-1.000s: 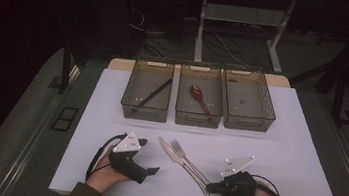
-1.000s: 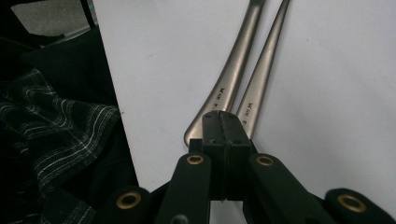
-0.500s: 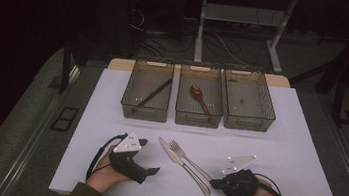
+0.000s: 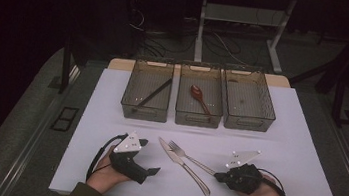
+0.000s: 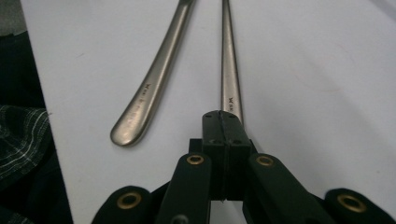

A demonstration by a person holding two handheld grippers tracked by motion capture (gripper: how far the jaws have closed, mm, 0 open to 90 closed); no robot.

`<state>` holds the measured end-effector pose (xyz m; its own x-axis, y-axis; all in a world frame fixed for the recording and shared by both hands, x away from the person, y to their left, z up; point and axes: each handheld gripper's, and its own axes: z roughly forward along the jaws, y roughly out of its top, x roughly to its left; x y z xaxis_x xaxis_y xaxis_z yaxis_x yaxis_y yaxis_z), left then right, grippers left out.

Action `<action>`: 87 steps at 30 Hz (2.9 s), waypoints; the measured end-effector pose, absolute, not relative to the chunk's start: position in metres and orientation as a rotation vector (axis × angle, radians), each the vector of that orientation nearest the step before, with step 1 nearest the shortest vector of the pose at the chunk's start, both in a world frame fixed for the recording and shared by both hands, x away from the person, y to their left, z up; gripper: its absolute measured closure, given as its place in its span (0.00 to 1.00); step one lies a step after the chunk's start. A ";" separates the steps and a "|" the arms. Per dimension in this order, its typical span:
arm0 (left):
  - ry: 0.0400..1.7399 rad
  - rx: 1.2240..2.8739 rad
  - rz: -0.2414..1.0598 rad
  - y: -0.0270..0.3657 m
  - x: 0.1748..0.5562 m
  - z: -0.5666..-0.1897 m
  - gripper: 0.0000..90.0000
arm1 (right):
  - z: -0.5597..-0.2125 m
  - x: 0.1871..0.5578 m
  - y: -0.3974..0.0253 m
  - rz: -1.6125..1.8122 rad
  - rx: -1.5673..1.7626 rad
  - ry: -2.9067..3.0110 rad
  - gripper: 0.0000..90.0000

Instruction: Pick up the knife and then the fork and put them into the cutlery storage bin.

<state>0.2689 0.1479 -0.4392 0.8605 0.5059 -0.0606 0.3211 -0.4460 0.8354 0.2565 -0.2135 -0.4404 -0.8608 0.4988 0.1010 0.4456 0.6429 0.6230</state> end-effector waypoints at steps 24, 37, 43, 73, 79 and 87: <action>0.596 2.067 0.240 0.147 0.268 -0.439 0.00 | -0.428 0.276 -0.228 1.136 0.907 2.717 0.79; 0.598 2.064 0.232 0.146 0.269 -0.439 0.00 | -0.417 0.297 -0.222 1.153 0.961 2.698 0.51; 0.599 2.068 0.227 0.145 0.269 -0.439 0.00 | -0.410 0.307 -0.212 1.150 0.928 2.714 0.49; 0.592 2.053 0.220 0.145 0.269 -0.438 0.00 | -0.405 0.343 -0.124 0.686 0.705 2.957 0.65; 0.596 2.051 0.217 0.144 0.269 -0.438 0.00 | -0.411 0.344 -0.111 0.525 0.640 3.015 0.77; 0.595 2.046 0.215 0.144 0.269 -0.439 0.00 | -0.416 0.346 -0.099 0.362 0.578 3.077 0.83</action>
